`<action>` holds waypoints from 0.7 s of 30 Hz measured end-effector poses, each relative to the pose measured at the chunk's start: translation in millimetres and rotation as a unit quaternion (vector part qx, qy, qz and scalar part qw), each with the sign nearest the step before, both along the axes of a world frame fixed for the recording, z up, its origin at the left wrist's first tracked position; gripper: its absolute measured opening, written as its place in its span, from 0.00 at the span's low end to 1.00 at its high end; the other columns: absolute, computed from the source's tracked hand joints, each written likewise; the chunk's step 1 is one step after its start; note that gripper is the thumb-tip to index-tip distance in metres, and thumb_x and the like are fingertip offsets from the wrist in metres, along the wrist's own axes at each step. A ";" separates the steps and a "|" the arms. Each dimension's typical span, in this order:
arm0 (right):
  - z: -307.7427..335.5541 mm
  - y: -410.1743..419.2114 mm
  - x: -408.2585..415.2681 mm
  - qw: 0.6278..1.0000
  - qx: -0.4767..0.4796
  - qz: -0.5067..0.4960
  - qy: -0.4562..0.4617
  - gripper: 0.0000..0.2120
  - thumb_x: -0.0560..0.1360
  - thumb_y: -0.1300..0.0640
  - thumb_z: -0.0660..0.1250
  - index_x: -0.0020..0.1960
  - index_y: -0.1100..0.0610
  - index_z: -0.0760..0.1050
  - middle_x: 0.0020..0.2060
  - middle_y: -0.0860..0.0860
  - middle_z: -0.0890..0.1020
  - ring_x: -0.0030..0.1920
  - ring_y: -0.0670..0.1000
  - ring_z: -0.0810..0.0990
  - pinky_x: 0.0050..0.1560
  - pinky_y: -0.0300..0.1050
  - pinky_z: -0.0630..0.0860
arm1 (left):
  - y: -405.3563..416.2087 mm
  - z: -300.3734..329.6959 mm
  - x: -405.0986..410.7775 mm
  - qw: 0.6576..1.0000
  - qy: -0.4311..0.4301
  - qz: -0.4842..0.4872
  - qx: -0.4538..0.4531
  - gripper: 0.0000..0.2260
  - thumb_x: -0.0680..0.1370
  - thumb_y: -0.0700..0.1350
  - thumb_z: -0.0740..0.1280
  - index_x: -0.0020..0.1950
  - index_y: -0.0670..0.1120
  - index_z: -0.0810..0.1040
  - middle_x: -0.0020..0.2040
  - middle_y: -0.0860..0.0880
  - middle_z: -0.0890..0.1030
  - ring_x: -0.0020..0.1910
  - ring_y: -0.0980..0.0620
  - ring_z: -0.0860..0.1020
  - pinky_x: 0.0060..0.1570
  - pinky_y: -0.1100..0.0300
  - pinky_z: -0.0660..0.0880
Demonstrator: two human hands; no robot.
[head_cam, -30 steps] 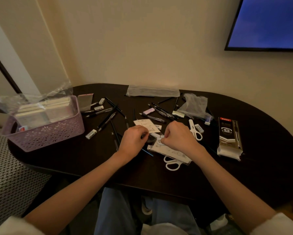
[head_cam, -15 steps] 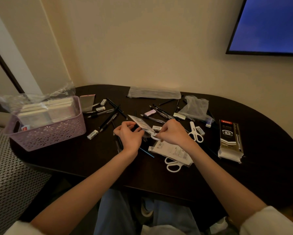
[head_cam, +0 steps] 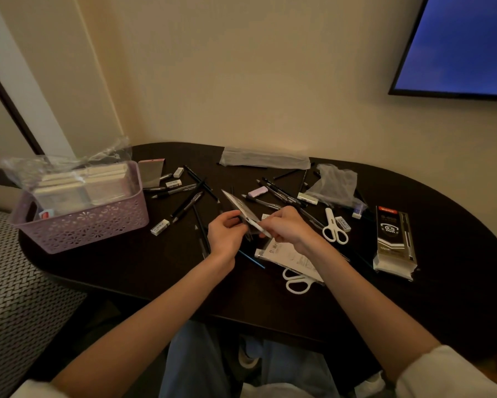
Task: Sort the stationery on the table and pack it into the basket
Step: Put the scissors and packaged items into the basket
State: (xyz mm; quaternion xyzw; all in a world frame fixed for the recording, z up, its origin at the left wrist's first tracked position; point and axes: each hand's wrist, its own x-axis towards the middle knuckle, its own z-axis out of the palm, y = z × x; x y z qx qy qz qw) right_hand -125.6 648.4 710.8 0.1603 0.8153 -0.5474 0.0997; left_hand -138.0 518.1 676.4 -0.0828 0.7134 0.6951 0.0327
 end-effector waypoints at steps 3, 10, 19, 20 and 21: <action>-5.3 -0.1 -2.9 1.000 -0.016 -0.007 0.002 0.07 0.73 0.60 0.70 0.48 0.62 0.83 0.37 0.55 0.81 0.32 0.45 0.72 0.33 0.37 0.68 | -2.5 -4.1 4.0 0.999 0.017 -0.040 0.025 0.26 0.73 0.31 0.70 0.69 0.44 0.71 0.51 0.47 0.83 0.50 0.52 0.83 0.54 0.55 0.79; -2.8 -0.5 4.3 0.993 0.009 0.116 0.036 0.12 0.76 0.56 0.69 0.58 0.56 0.75 0.41 0.52 0.82 0.38 0.45 0.77 0.37 0.38 0.72 | -7.4 -4.3 2.6 0.998 0.049 -0.047 -0.001 0.24 0.73 0.35 0.72 0.68 0.40 0.73 0.52 0.46 0.84 0.50 0.53 0.83 0.56 0.53 0.79; 3.3 4.0 3.2 0.932 0.199 0.192 0.233 0.08 0.74 0.62 0.71 0.52 0.57 0.83 0.42 0.47 0.82 0.42 0.41 0.79 0.41 0.30 0.74 | -21.3 0.5 1.9 0.997 0.035 -0.063 0.014 0.20 0.72 0.33 0.72 0.63 0.40 0.77 0.48 0.48 0.84 0.48 0.54 0.83 0.50 0.60 0.81; 4.0 2.1 2.6 0.927 0.211 0.190 0.245 0.07 0.74 0.61 0.71 0.52 0.55 0.83 0.42 0.47 0.83 0.42 0.41 0.79 0.41 0.31 0.74 | -22.1 0.6 2.2 0.997 0.034 -0.064 0.017 0.19 0.72 0.33 0.72 0.63 0.39 0.77 0.48 0.48 0.84 0.47 0.55 0.84 0.48 0.61 0.81; 4.4 0.3 2.3 0.923 0.214 0.194 0.253 0.07 0.74 0.59 0.72 0.52 0.54 0.83 0.43 0.47 0.83 0.42 0.41 0.79 0.42 0.32 0.75 | -22.6 0.7 2.2 0.997 0.031 -0.065 0.021 0.19 0.73 0.32 0.71 0.63 0.39 0.77 0.48 0.48 0.85 0.46 0.55 0.84 0.47 0.63 0.81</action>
